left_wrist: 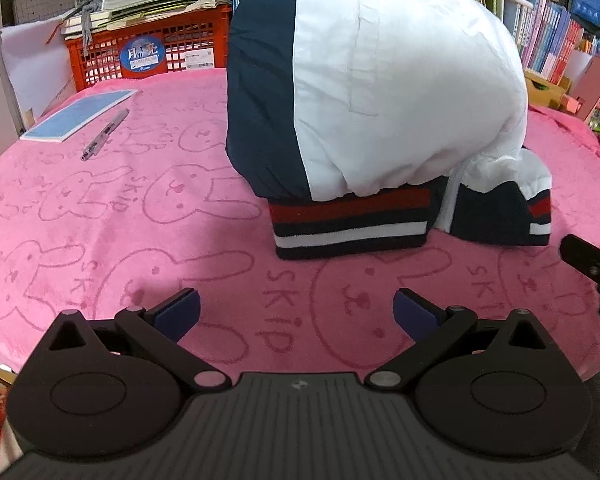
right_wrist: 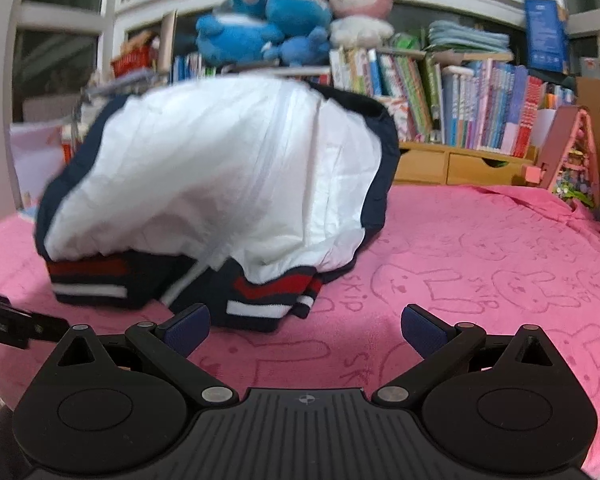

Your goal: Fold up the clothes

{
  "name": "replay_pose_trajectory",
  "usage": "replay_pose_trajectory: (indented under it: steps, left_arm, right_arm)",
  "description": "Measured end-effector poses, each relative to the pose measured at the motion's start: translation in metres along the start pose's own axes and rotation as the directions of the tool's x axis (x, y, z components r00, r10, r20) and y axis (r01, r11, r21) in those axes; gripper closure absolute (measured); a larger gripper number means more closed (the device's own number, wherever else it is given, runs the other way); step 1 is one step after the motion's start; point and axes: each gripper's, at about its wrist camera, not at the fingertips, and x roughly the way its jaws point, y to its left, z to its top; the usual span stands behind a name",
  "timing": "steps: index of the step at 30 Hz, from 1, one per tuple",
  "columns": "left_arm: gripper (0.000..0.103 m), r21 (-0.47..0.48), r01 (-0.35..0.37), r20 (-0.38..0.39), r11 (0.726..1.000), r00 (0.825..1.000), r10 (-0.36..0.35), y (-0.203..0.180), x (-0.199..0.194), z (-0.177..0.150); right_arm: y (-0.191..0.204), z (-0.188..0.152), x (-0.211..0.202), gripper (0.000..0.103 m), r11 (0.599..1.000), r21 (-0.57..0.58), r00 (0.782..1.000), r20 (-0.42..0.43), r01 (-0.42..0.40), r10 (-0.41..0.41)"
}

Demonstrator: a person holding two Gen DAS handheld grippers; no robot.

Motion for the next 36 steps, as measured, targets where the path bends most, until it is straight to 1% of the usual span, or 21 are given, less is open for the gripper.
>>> replay_pose_trajectory:
  steps: [3,5,9,10,12,13,15,16,18,20,22,24,26,28,29,30,31,33,36]
  left_arm:
    - [0.0,0.006,-0.001,-0.002,1.0,1.0,0.001,-0.001,0.002,0.0]
    - [0.0,0.014,0.001,-0.002,1.0,1.0,-0.001,-0.003,0.003,0.001]
    - [0.0,0.05,0.011,0.022,0.999,1.0,-0.012,-0.01,0.011,0.006]
    - [0.0,0.061,0.011,0.027,0.998,1.0,-0.013,-0.012,0.016,0.008]
    - [0.0,0.074,0.006,0.026,0.997,1.0,-0.008,-0.016,0.024,0.012]
    - [0.0,0.078,0.004,0.037,0.997,0.999,-0.007,-0.017,0.026,0.014]
    - [0.0,0.09,-0.049,0.065,0.995,0.997,0.043,-0.016,0.029,0.021]
    - [0.0,0.095,-0.079,0.079,0.992,0.994,0.071,-0.016,0.03,0.025]
    - [0.0,0.101,-0.138,0.106,0.985,0.986,0.127,-0.014,0.032,0.033]
    - [0.0,0.088,-0.147,0.119,0.985,0.984,0.136,-0.009,0.029,0.04]
    - [0.0,0.082,-0.101,0.157,0.991,0.984,0.087,-0.008,0.019,0.038]
    - [0.0,0.121,-0.062,0.181,0.991,0.983,0.039,-0.016,0.013,0.033]
    - [0.0,0.173,-0.043,0.159,0.984,0.987,0.015,-0.028,0.015,0.028]
    - [0.0,0.21,0.023,0.129,0.977,0.99,-0.05,-0.039,0.016,0.022]
    - [0.0,0.228,0.046,0.124,0.972,0.989,-0.076,-0.045,0.015,0.019]
    - [0.0,0.253,0.042,0.129,0.966,0.989,-0.077,-0.051,0.015,0.016]
    - [0.0,0.285,0.016,0.138,0.958,0.989,-0.057,-0.058,0.016,0.014]
    - [0.0,0.312,-0.028,0.147,0.95,0.989,-0.02,-0.063,0.024,0.018]
    - [0.0,0.3,-0.046,0.147,0.953,0.989,0.001,-0.064,0.038,0.026]
  right_arm:
    - [0.006,0.002,0.014,0.0,0.999,-0.033,1.0,-0.027,-0.013,0.012]
    - [0.011,0.002,0.019,0.0,0.998,-0.049,0.999,-0.029,-0.027,0.026]
    - [0.022,0.0,0.031,0.001,0.994,-0.085,0.997,-0.052,-0.062,0.057]
    - [0.024,0.001,0.035,0.005,0.993,-0.089,0.995,-0.064,-0.076,0.07]
    - [0.028,0.003,0.044,0.03,0.99,-0.093,0.992,-0.084,-0.102,0.094]
    - [0.026,0.008,0.044,0.043,0.992,-0.08,0.993,-0.072,-0.103,0.097]
    - [0.023,0.019,0.044,0.043,0.993,-0.054,0.994,-0.047,-0.105,0.102]
    - [0.018,0.026,0.041,0.043,0.993,-0.038,0.994,-0.017,-0.109,0.108]
    - [0.011,0.04,0.034,0.043,0.996,-0.035,0.995,0.047,-0.087,0.088]
    - [0.004,0.051,0.026,0.04,0.996,-0.049,0.992,0.101,-0.072,0.077]
    - [0.0,0.056,0.021,0.037,0.996,-0.065,0.99,0.123,-0.061,0.069]
    - [-0.001,0.059,0.018,0.034,0.995,-0.084,0.989,0.134,-0.047,0.058]
    - [-0.001,0.057,0.018,0.031,0.994,-0.103,0.99,0.127,-0.041,0.054]
    - [-0.003,0.053,0.016,0.025,0.993,-0.114,0.991,0.123,-0.032,0.046]
    - [-0.004,0.052,0.016,0.024,0.993,-0.117,0.992,0.123,-0.027,0.041]
    - [-0.006,0.05,0.016,0.024,0.993,-0.118,0.992,0.123,-0.022,0.037]
    - [-0.007,0.051,0.017,0.022,0.993,-0.117,0.992,0.121,-0.02,0.034]
    - [-0.01,0.055,0.019,0.019,0.994,-0.105,0.993,0.116,-0.022,0.034]
    - [-0.014,0.063,0.023,0.019,0.997,-0.073,0.993,0.113,-0.034,0.042]
